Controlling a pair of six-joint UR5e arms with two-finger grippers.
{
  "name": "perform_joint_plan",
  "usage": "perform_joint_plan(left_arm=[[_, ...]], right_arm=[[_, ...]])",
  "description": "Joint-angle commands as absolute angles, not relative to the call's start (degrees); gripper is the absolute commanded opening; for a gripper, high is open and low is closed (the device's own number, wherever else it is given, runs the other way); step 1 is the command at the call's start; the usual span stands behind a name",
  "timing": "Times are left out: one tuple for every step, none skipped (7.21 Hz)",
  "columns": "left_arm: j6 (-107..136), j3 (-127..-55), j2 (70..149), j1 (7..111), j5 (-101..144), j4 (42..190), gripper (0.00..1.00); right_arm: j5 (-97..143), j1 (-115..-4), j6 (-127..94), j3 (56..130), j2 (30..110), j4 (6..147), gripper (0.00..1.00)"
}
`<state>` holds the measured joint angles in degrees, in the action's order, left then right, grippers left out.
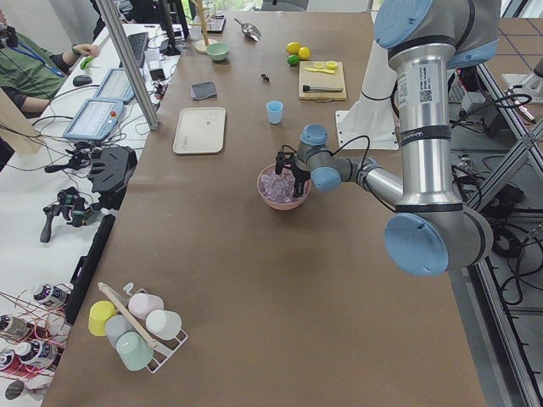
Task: Put ice and cherries in cup
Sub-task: 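Lower the left gripper into the bowl and grasp an ice cube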
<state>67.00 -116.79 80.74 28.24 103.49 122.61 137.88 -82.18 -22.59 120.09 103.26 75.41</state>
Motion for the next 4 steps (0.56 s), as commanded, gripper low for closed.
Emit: perform_joint_plan(left_arm=[[67.0,-118.6,80.7,28.7,104.8,122.6,0.02],[67.0,-121.6,79.0,29.7,107.5,122.6,0.0],[67.0,-124.1,78.1,31.4,108.6,122.6,0.0],[67.1,-125.4,78.6,33.4,109.1,122.7,0.0]], right_arm=[[137.9,-82.2,-22.6,120.1,103.3,75.4,1.0],[137.9,-82.2,-22.6,120.1,103.3,75.4,1.0],[137.9,-82.2,-22.6,120.1,103.3,75.4,1.0],[137.9,-82.2,-22.6,120.1,103.3,75.4,1.0]])
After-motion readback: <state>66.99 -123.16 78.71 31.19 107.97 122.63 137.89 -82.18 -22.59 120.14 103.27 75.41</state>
